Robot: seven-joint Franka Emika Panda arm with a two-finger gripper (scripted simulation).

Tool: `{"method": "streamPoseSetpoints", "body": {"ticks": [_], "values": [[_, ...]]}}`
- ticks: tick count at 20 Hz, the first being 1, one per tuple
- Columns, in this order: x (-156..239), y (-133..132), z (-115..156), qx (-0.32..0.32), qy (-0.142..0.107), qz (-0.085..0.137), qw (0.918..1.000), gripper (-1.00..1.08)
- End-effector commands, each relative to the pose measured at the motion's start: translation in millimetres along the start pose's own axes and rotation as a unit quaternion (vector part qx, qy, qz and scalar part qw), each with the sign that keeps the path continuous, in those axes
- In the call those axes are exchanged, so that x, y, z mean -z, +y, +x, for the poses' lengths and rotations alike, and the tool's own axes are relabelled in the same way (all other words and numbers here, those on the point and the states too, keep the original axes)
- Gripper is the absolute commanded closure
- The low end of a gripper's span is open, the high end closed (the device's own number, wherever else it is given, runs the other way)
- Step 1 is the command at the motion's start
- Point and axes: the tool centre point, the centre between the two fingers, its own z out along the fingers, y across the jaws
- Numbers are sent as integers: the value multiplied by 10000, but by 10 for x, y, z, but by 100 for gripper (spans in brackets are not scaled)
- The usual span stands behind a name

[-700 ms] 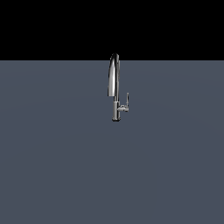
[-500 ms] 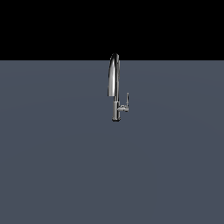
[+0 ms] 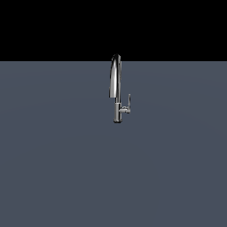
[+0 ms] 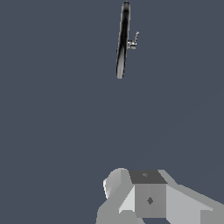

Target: Turn on the faucet by rotating a designated handle.

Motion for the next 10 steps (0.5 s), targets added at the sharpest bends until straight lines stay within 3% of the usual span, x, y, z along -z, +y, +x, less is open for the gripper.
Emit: {"method": "streamPoseSetpoints", "body": {"ticks": [1, 10], "values": [[-12, -7, 92, -102, -91, 97, 9999, 108], [-98, -16, 591, -654, -575, 627, 9942, 108]]}}
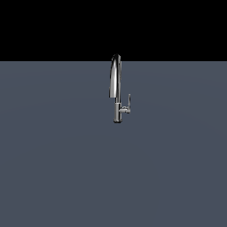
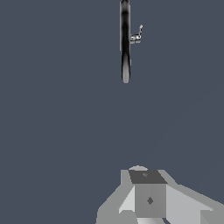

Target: Turn on the faucet by rotating a designated handle.

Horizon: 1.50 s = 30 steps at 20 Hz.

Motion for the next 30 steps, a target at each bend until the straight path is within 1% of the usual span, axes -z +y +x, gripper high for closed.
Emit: {"method": "streamPoseSetpoints", "body": {"ticks": [1, 5, 9, 13, 16, 20, 23, 27, 30], "values": [[-20, -11, 159, -176, -153, 166, 9996, 108], [-59, -18, 415, -457, -401, 439, 9972, 108], [-112, -13, 673, -743, -652, 717, 9925, 108], [-179, 4, 932, -1030, -907, 1000, 9855, 108], [-239, 24, 1126, -1245, -1099, 1214, 9786, 108], [-334, 60, 1380, -1533, -1356, 1501, 9673, 108], [-415, 94, 1569, -1748, -1550, 1719, 9570, 108], [-540, 147, 1815, -2035, -1810, 2011, 9409, 108], [-646, 193, 1997, -2252, -2007, 2232, 9269, 108]]}}
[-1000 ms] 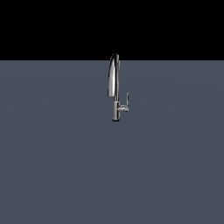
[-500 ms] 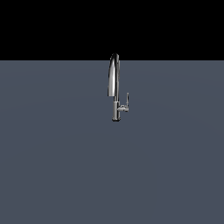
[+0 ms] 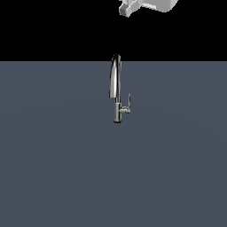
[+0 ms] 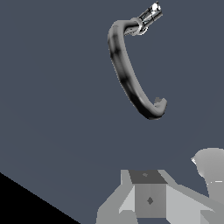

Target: Turn on the faucet by rotating a designated handle.

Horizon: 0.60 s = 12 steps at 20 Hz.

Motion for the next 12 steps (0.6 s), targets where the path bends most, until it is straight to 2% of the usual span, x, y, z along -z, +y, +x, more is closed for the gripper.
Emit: {"method": "streamPoseSetpoints", "body": {"ticks": [1, 7, 12], "values": [[-17, -12, 182, -195, -181, 201, 9994, 108], [-90, -11, 624, -679, -627, 695, 9933, 108], [-186, 17, 1006, -1105, -1019, 1129, 9822, 108]]}}
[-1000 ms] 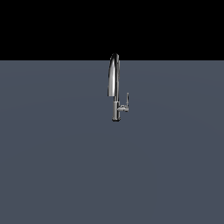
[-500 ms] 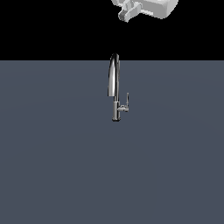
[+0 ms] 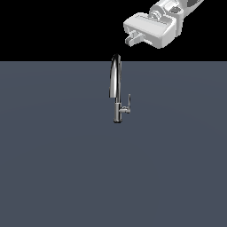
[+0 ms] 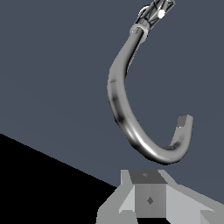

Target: Turn on the faucet by rotating a designated handle.

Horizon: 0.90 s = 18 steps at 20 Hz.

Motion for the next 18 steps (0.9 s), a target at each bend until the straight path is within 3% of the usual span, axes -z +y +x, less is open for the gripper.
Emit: {"method": "streamPoseSetpoints", "body": {"ticks": [1, 9, 18], "values": [[-18, -13, 203, -222, -209, 229, 9993, 108], [-151, 5, 896, -1000, -916, 1017, 9855, 108], [-451, 117, 1667, -1903, -1715, 1918, 9474, 108]]}}
